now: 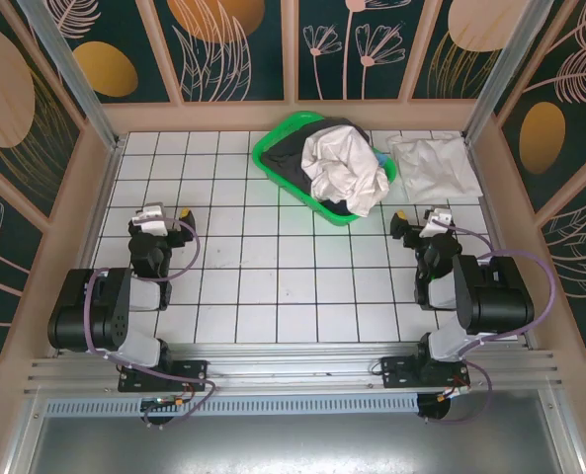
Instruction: Fold and stack the t-shirts
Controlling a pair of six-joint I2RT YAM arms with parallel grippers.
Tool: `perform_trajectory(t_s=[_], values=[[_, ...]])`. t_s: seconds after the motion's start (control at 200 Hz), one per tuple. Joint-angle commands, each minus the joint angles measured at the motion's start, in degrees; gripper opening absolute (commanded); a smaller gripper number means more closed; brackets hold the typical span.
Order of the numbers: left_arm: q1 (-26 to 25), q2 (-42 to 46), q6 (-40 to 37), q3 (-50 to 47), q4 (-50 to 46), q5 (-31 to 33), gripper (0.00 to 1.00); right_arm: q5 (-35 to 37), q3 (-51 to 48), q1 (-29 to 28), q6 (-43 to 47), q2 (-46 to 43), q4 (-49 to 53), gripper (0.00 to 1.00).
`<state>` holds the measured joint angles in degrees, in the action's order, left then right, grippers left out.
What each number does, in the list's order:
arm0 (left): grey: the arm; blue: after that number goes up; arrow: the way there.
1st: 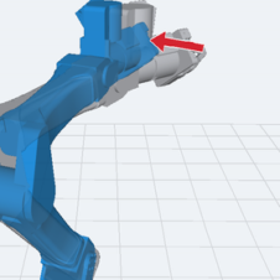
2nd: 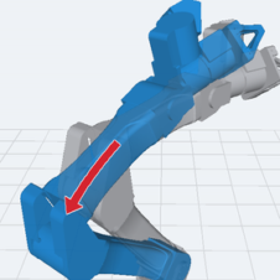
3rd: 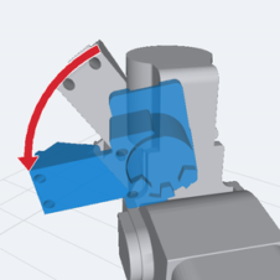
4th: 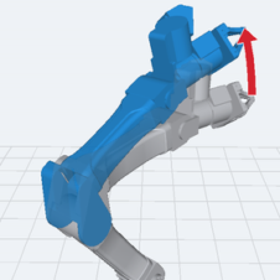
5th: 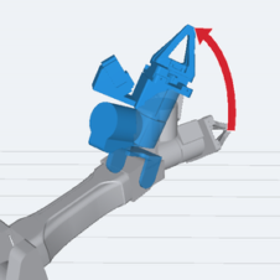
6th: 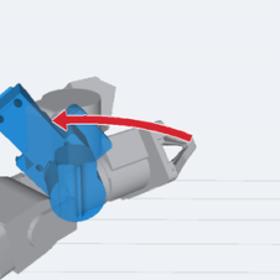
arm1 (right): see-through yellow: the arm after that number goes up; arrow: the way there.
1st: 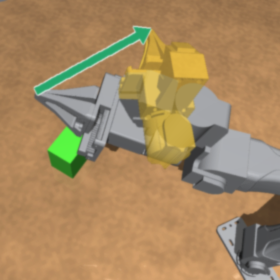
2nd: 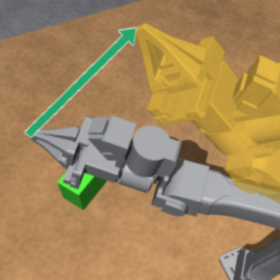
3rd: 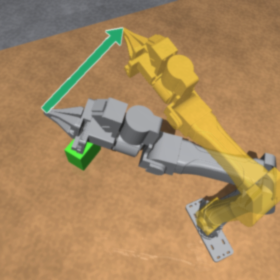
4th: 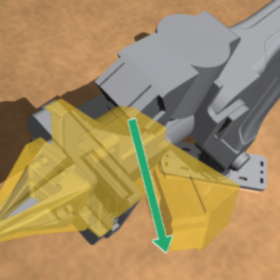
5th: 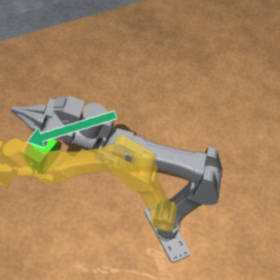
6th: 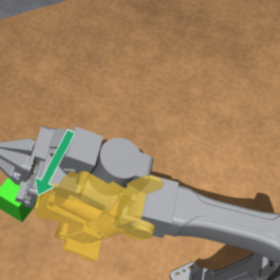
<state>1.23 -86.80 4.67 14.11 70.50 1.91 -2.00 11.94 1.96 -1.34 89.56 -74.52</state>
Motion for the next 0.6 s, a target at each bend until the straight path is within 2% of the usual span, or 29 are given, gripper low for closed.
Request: perform_trajectory(t_s=[0.0, 0.596], values=[[0.2, -0.3, -0.2, -0.4, 2.2, -0.8, 0.99, -3.2, 0.0, 0.4, 1.4, -0.2, -2.0, 0.99], [0.2, -0.2, -0.2, -0.5, 2.2, -0.8, 0.99, -3.5, 0.2, 0.5, 1.3, -0.2, -1.6, 0.99]])
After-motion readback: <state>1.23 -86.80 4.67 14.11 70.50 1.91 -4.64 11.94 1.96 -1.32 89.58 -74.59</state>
